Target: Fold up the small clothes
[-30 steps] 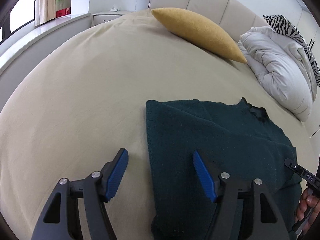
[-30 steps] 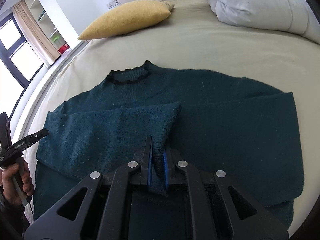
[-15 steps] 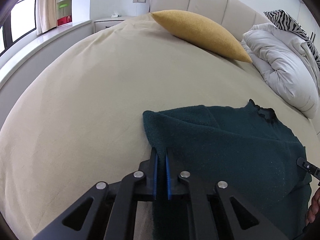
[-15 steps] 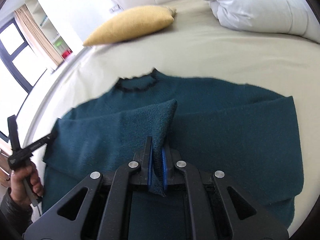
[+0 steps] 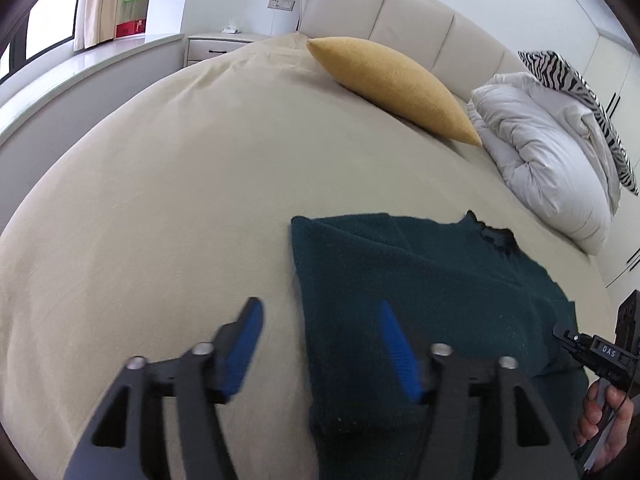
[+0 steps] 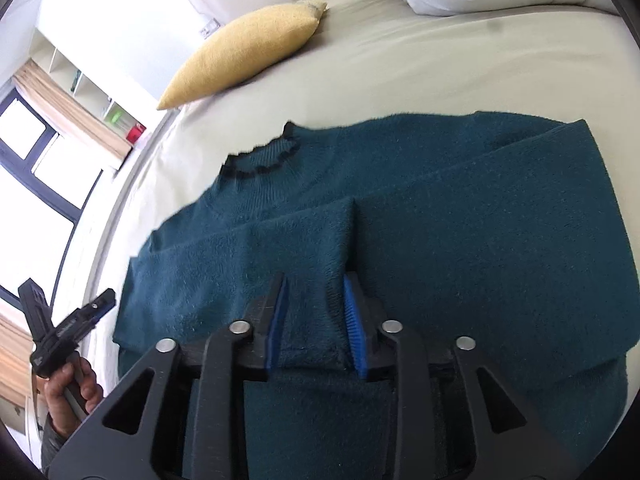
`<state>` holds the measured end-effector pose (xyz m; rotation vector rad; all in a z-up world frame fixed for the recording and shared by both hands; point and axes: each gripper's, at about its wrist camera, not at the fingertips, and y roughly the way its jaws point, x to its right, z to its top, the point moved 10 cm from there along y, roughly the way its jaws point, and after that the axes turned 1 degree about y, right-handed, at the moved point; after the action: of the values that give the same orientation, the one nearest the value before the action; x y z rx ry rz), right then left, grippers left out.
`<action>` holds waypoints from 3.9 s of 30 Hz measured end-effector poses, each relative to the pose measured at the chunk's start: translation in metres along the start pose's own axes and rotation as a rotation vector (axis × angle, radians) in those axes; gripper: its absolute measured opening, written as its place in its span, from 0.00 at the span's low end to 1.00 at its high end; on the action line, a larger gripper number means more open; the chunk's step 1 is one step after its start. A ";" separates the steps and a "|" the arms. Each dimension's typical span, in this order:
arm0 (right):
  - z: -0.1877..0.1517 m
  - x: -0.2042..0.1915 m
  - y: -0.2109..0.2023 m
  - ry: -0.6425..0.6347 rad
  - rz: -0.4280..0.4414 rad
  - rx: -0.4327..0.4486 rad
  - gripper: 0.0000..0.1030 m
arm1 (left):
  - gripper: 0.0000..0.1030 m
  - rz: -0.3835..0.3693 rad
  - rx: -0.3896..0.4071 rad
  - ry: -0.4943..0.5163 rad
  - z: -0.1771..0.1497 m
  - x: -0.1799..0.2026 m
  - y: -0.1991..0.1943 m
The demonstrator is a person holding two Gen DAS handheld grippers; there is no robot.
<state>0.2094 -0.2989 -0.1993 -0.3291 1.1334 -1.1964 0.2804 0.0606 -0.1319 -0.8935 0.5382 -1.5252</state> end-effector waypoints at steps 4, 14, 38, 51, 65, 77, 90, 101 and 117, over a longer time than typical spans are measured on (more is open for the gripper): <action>-0.008 0.001 0.009 -0.070 -0.073 -0.014 0.27 | 0.47 0.059 -0.049 0.095 -0.025 0.005 0.014; -0.006 -0.004 0.000 -0.127 -0.154 0.008 0.06 | 0.11 0.056 -0.043 0.119 -0.031 -0.002 0.013; -0.012 0.033 -0.018 0.090 -0.052 0.055 0.25 | 0.26 0.034 -0.048 0.097 -0.041 -0.004 -0.001; -0.116 0.049 -0.143 0.124 0.051 0.090 0.46 | 0.57 -0.213 -0.111 -0.045 -0.151 -0.009 -0.117; -0.210 0.072 -0.206 0.139 0.062 0.016 0.46 | 0.57 -0.395 -0.308 -0.169 -0.260 -0.005 -0.176; -0.252 0.115 -0.258 0.170 -0.024 -0.022 0.46 | 0.44 -0.401 -0.380 -0.148 -0.283 -0.001 -0.181; -0.278 0.132 -0.249 0.104 -0.113 -0.313 0.43 | 0.23 -0.385 -0.407 -0.119 -0.290 -0.002 -0.177; -0.287 0.153 -0.255 0.097 -0.176 -0.410 0.44 | 0.09 -0.399 -0.422 -0.095 -0.296 -0.003 -0.177; -0.297 0.162 -0.259 0.085 -0.083 -0.422 0.21 | 0.07 -0.408 -0.416 -0.104 -0.296 -0.006 -0.180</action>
<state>-0.1918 -0.4396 -0.2292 -0.6558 1.4587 -1.0430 -0.0634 0.0487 -0.1701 -1.4652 0.6367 -1.7488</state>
